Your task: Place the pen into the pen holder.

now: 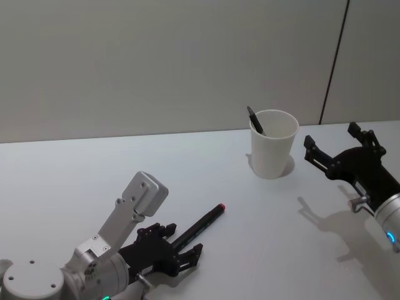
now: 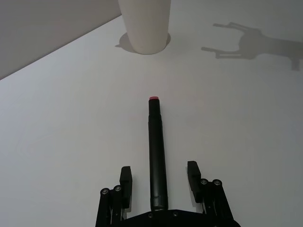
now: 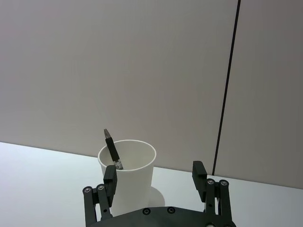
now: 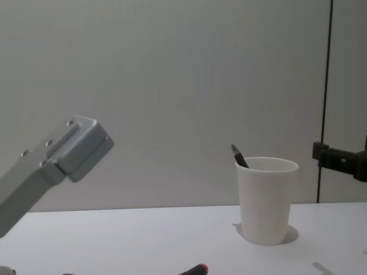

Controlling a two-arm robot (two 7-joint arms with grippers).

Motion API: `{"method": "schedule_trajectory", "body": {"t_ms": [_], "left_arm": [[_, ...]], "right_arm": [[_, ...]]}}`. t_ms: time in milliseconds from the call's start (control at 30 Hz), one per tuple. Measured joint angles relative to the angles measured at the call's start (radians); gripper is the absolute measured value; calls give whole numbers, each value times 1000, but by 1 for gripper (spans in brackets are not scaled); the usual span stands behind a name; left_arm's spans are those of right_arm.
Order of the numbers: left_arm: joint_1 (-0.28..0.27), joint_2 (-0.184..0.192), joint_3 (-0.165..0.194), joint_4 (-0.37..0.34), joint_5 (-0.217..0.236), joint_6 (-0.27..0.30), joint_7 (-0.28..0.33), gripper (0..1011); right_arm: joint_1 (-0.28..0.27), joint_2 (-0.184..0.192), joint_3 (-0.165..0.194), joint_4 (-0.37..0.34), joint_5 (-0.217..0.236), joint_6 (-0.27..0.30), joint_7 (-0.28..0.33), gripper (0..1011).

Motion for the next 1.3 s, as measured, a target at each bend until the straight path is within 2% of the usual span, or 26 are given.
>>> {"method": "schedule_trajectory", "body": {"t_ms": [833, 1200, 1267, 1300], "left_arm": [[4, -3, -6, -2, -18, -2, 16, 558], [4, -3, -7, -2, -21, -3, 18, 360], [4, -3, -7, -2, -21, -3, 18, 256], [4, -3, -7, -2, -21, -3, 18, 237]], "right_arm": [[0, 0, 0, 0, 0, 0, 0, 1001], [0, 0, 0, 0, 0, 0, 0, 1002], [0, 0, 0, 0, 0, 0, 0, 1002], [0, 0, 0, 0, 0, 0, 0, 1001]]}}
